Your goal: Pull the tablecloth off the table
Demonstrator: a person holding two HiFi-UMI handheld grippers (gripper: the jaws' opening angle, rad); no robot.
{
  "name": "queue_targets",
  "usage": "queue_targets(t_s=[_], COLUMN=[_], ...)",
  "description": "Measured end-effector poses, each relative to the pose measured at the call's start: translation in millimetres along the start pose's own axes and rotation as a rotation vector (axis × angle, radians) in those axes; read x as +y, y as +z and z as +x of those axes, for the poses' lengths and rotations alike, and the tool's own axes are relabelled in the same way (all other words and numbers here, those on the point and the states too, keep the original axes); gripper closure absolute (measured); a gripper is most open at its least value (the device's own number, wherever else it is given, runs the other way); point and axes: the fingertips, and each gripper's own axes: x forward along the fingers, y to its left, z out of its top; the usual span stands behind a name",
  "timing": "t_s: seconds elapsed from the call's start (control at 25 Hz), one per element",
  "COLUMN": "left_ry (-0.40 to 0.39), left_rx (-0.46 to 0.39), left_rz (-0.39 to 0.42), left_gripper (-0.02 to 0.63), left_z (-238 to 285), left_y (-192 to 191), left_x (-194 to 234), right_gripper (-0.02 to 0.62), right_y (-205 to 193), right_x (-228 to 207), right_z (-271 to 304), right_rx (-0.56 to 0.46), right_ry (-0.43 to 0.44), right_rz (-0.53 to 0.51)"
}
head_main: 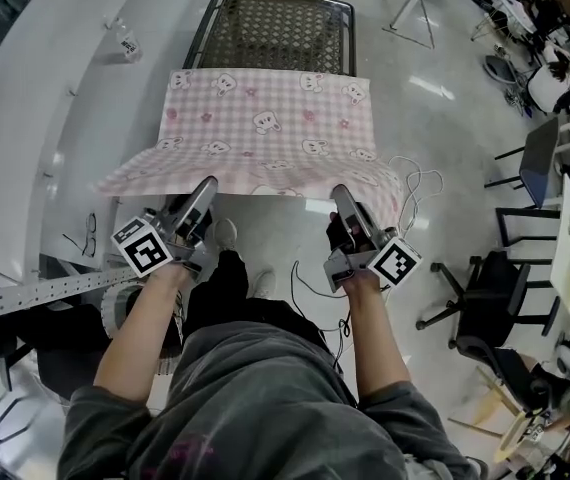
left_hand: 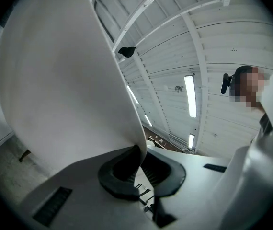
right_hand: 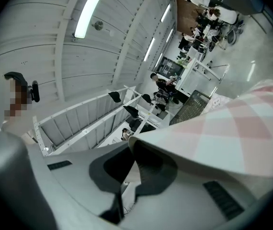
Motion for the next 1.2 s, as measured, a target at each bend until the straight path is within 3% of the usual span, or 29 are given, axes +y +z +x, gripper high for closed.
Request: queue_targets(t_s=[0.28,0.44,0.6,0.88,1.2], left_ry=[-0.017,0.01,0.01,-0.015,-0.04], left_rx=[-0.006,0.018,0.047,-0.017,-0.038], left_rz=[0.045,0.032,0.023,-0.025,0.01], left_gripper=[0.604,0.604,0.604,0.604,0.604], left_z=[-18.9,-19.6,-31.8,-55.4,-83.1], left_y=[14.7,13.9,8.3,32.1,53.6], left_x=[-69.7,-67.1,-68.9,-101.5,-125.9], right_gripper=[0.589,0.589,0.588,0.588,0.588], right_y=[14.7,12.4,-2.6,-3.2,-6.8], right_x=[53.3,50.1,63.8,112.1,151.4], right_z=[-36.8,-36.2,-30.5,-35.7,-45.8], right_rx=[-0.003,0.015,0.033,0.005,-0.04], right_ry=[0.019,-0.017,0.007,0.016,0.018], right_rz=[-0.012,0.008,0.026,0.032,0.002])
